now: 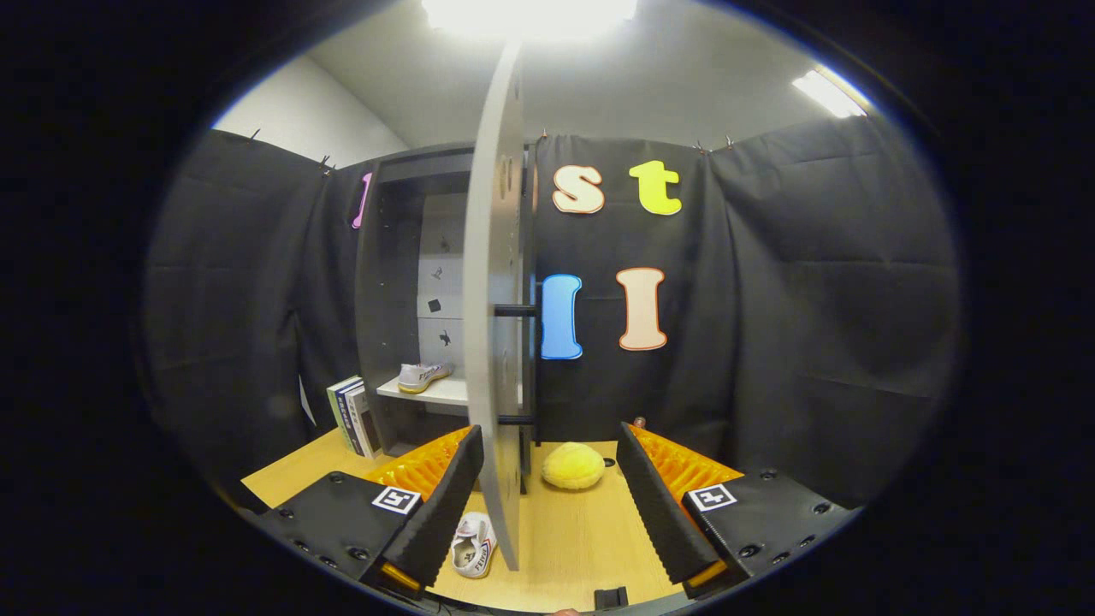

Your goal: Open the shoe cabinet door, grab the shoes and put them into the shoe cabinet, then close the shoe cabinet door.

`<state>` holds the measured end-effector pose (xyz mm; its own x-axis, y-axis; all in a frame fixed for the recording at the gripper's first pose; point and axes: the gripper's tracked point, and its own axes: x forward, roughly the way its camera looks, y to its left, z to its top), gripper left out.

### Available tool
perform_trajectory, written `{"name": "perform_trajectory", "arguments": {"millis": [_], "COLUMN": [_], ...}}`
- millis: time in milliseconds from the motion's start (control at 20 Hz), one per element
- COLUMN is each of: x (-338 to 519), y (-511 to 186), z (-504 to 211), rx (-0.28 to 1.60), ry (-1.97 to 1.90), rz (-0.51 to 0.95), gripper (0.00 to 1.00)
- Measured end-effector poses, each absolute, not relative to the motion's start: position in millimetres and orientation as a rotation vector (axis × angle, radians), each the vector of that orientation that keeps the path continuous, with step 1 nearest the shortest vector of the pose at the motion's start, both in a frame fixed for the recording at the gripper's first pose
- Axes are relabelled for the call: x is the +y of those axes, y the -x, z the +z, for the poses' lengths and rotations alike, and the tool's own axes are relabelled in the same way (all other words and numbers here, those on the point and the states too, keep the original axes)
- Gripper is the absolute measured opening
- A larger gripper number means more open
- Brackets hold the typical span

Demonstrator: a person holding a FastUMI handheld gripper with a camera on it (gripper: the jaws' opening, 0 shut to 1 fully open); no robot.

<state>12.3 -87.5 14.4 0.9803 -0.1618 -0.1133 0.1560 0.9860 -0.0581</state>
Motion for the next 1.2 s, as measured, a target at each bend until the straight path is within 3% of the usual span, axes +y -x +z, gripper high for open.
{"name": "perform_trajectory", "arguments": {"millis": [500, 750, 1200], "x": [5, 54, 55], "y": [-10, -58, -115], "z": [-25, -81, -226], "rx": [0.236, 0.344, 0.706], "ry": [0.018, -0.01, -0.054], "rz": [0.013, 0.029, 0.027], "gripper": [0.98, 0.98, 0.98]}}
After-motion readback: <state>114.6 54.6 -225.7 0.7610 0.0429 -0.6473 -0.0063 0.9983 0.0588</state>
